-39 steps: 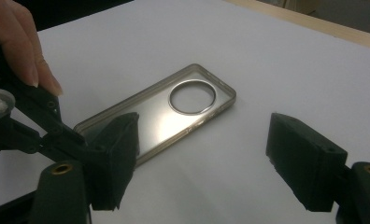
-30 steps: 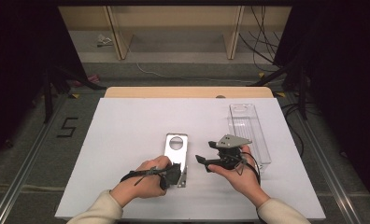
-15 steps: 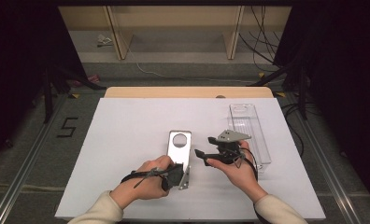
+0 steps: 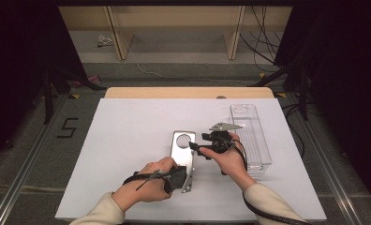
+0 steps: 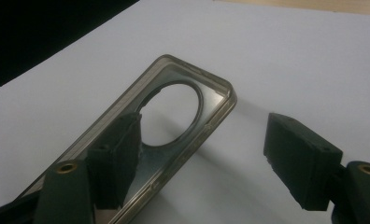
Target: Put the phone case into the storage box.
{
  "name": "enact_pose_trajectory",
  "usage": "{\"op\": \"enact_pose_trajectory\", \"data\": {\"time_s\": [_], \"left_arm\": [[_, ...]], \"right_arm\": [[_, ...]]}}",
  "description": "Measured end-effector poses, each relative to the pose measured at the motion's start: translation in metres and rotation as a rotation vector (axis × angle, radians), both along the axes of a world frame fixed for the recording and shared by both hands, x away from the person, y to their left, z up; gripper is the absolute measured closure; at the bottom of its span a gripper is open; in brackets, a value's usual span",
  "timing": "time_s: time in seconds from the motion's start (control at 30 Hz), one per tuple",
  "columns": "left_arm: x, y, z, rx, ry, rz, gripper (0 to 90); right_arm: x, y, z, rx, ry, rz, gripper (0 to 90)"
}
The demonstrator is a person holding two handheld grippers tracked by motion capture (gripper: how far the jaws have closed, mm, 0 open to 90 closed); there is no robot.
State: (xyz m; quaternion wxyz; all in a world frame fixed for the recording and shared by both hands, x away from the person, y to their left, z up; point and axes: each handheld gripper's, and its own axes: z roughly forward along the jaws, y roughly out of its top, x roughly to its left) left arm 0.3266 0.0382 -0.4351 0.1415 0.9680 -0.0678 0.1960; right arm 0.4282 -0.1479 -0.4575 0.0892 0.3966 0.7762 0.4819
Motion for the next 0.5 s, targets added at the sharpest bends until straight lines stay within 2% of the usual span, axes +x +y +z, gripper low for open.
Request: {"op": "enact_pose_trajectory", "data": {"time_s": [0.13,0.5], "left_arm": [[-0.0005,-0.0002,0.0011,-0.002,-0.004,-0.004,88.7],[-0.0026,-0.0026,0.0017,0.002,-0.014,-0.021,88.7]], "right_arm": [[0.0047,0.0028,-0.0019,0.008,0.02,-0.001,32.4],[0.0082,0.0043,-0.0022,0.038,0.068,0.006,48.9]]}}
